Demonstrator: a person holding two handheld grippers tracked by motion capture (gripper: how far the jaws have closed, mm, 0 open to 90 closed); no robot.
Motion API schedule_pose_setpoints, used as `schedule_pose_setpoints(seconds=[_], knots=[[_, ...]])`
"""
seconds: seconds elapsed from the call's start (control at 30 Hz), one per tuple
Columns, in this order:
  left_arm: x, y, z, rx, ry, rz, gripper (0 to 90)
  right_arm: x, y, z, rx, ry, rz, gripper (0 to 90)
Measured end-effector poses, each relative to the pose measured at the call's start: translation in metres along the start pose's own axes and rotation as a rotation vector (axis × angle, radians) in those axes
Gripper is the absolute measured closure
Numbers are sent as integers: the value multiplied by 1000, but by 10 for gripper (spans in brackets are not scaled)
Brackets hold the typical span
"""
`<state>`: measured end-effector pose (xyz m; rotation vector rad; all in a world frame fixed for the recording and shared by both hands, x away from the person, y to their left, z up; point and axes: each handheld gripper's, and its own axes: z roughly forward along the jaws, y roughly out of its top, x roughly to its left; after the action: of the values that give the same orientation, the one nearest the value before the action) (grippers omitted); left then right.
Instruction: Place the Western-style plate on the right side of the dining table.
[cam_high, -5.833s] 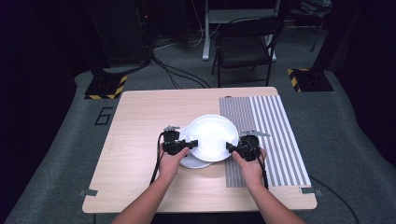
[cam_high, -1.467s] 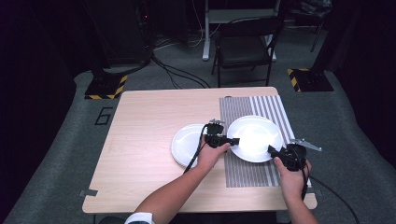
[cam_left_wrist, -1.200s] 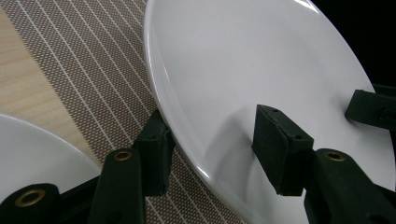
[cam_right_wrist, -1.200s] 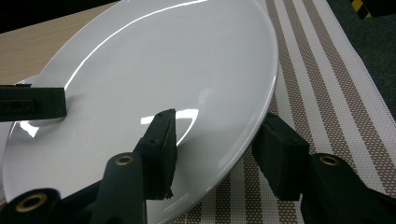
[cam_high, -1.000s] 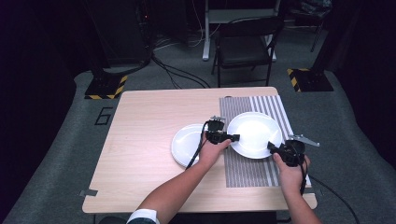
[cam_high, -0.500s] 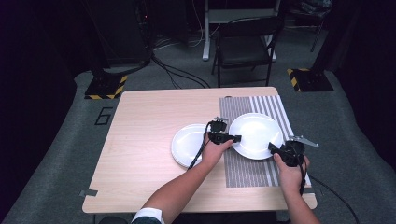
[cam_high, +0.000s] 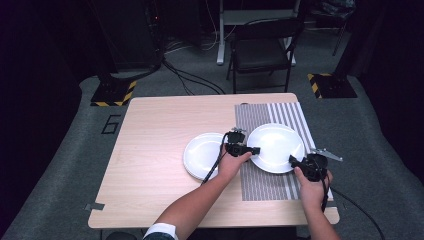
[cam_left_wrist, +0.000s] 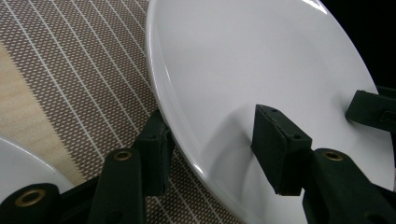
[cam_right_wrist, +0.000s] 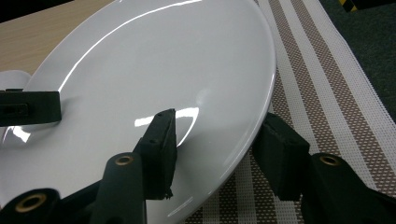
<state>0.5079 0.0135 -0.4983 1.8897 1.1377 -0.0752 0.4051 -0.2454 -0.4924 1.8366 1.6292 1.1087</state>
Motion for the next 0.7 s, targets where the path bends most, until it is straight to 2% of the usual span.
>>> schedule_pose_setpoints(seconds=[0.33, 0.7], knots=[[2, -1, 1, 7, 8, 5, 495, 0, -2, 2, 5, -5, -7, 499], [2, -4, 8, 22, 21, -11, 495, -3, -5, 7, 22, -19, -2, 498]])
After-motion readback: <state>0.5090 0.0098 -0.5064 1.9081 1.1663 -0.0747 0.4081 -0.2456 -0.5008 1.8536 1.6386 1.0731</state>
